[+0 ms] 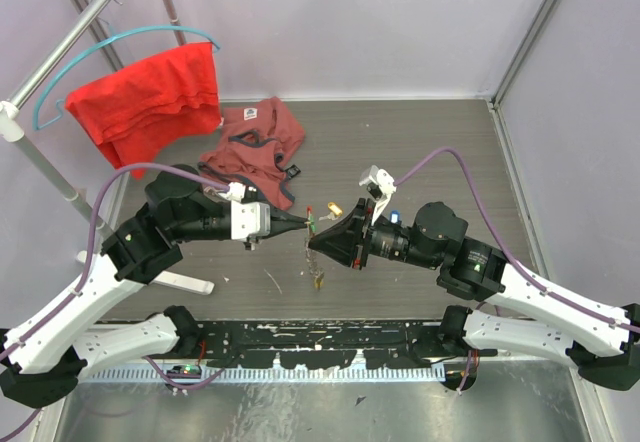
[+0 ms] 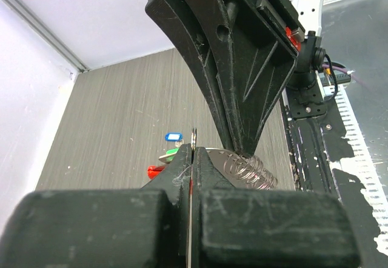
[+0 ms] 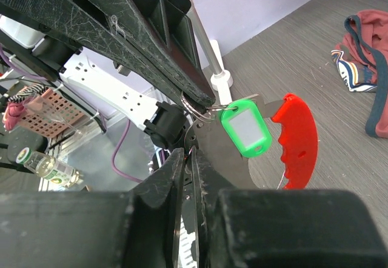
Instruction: Put the keys on the keyring
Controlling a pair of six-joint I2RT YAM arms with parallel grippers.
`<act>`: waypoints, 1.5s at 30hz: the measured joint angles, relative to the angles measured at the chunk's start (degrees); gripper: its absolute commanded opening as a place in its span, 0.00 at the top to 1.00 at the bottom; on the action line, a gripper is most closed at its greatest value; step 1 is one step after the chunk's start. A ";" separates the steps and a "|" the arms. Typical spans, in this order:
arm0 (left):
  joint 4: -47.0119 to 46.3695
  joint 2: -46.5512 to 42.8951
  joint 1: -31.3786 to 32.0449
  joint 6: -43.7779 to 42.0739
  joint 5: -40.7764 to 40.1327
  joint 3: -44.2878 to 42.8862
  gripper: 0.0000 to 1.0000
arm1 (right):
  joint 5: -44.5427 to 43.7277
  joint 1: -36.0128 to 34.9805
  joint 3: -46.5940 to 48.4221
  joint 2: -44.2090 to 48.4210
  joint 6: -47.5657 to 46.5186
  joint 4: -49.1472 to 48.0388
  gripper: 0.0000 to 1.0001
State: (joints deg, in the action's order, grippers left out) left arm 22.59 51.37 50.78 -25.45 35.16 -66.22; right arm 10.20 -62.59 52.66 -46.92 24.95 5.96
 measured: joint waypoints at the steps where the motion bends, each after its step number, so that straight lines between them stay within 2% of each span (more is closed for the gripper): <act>1: 0.00 0.07 0.00 0.00 0.02 0.00 1.00 | 0.00 0.00 0.00 0.00 0.00 -0.02 0.86; 5: 0.00 0.20 0.00 0.00 0.02 0.00 1.00 | 0.02 0.00 0.00 0.00 0.00 -0.22 0.87; 7: 0.00 0.20 0.00 0.00 0.02 0.00 1.00 | 0.02 0.00 0.00 0.00 0.00 -0.31 0.79; 10: 0.00 0.20 0.00 0.00 0.00 0.00 1.00 | 0.00 0.00 -0.02 0.00 0.00 -0.33 0.75; 22: -0.02 0.22 0.00 0.00 0.00 0.00 1.00 | 0.02 0.00 -0.09 -0.50 -0.02 -0.35 0.75; 32: 0.00 0.33 0.00 0.00 -0.04 0.00 1.00 | 0.24 0.00 -0.17 -0.87 -0.09 -0.37 0.94; 41: -0.04 0.20 0.00 0.02 -0.46 0.09 1.00 | 0.15 0.00 -0.17 -0.85 -0.39 -0.33 0.99; 42: -0.48 -0.07 0.00 0.11 -0.74 0.55 0.99 | 0.09 0.00 -0.17 -0.85 -0.39 -0.33 0.99; 45: -2.16 -1.51 0.00 0.94 -1.86 2.89 0.74 | -0.35 0.00 -0.17 -0.85 -0.20 0.09 0.99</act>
State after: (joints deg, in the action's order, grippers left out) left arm 20.43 49.87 50.78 -24.51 33.30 -63.33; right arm 9.85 -62.59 52.49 -47.77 24.75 6.04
